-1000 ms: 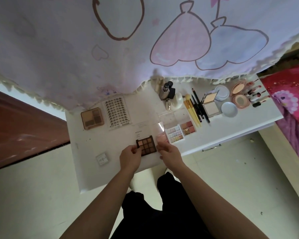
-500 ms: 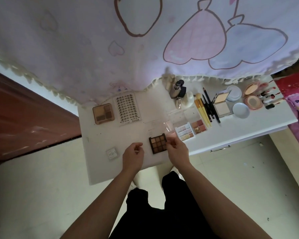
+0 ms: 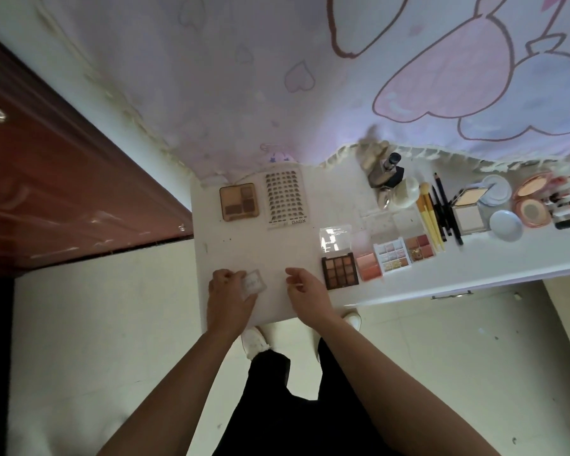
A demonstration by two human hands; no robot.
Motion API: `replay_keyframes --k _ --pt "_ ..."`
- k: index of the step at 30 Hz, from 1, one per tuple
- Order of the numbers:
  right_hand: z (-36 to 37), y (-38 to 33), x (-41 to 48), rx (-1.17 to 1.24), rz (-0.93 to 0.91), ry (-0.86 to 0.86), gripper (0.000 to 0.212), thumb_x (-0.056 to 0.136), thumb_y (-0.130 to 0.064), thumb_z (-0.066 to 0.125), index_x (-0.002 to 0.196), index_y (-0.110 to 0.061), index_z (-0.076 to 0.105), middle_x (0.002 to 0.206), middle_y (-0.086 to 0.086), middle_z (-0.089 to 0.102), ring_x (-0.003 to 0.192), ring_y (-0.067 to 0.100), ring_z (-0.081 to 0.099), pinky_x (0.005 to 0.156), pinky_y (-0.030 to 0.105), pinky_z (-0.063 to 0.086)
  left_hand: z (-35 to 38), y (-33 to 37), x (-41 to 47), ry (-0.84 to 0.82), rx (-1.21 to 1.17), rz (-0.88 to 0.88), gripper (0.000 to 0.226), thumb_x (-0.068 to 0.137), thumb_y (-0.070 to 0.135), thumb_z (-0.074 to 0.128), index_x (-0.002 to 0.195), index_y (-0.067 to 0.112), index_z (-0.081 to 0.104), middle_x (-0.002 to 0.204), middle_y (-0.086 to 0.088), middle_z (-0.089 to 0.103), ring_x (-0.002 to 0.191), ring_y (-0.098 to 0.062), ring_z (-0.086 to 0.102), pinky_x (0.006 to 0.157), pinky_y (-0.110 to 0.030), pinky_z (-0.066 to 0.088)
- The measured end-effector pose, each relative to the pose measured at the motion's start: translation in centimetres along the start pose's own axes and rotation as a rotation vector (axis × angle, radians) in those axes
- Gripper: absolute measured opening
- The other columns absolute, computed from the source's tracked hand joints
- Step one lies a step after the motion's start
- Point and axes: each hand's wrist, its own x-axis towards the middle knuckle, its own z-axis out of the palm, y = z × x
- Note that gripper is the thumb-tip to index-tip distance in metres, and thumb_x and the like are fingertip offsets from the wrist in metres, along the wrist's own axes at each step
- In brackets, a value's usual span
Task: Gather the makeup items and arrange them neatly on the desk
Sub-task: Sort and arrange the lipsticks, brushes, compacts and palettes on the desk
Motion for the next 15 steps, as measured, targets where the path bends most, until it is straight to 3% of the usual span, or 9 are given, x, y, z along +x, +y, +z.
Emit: replay_keyframes --k 5,10,15 --pt "-0.2 -0.6 0.3 -0.036 0.02 -0.026 0.033 0.1 -0.018 0.05 0.131 -0.021 0.06 0.116 -0.003 0.063 0.101 0.013 0.06 0.096 0.03 0.049 -1.0 -0.4 0.2 -0.046 -0.153 -0.012 0.055 0.073 0.023 0.08 0.124 0.011 0.063 0.119 -0.005 0.054 0.104 -0.021 0.059 0.089 -0.026 0.043" --pt "-1.9 -3.6 -0.5 0.214 -0.02 -0.103 0.026 0.101 -0.01 0.052 0.121 -0.017 0.066 0.107 -0.001 0.066 0.087 0.011 0.063 0.071 0.022 0.052 -3.7 0.7 -0.5 -0.062 -0.363 0.037 0.046 0.068 0.018 0.084 0.11 0.018 0.067 0.106 0.002 0.063 0.082 -0.004 0.062 0.067 -0.007 0.042" --pt "-3.8 -7.4 -2.2 0.371 -0.08 -0.21 0.026 0.102 -0.015 0.051 0.122 -0.015 0.067 0.113 0.006 0.071 0.092 0.014 0.067 0.083 0.03 0.056 -6.9 3.0 -1.3 -0.06 -0.476 0.158 0.041 0.07 0.016 0.084 0.104 0.024 0.064 0.097 0.01 0.069 0.08 0.001 0.063 0.067 -0.014 0.051"
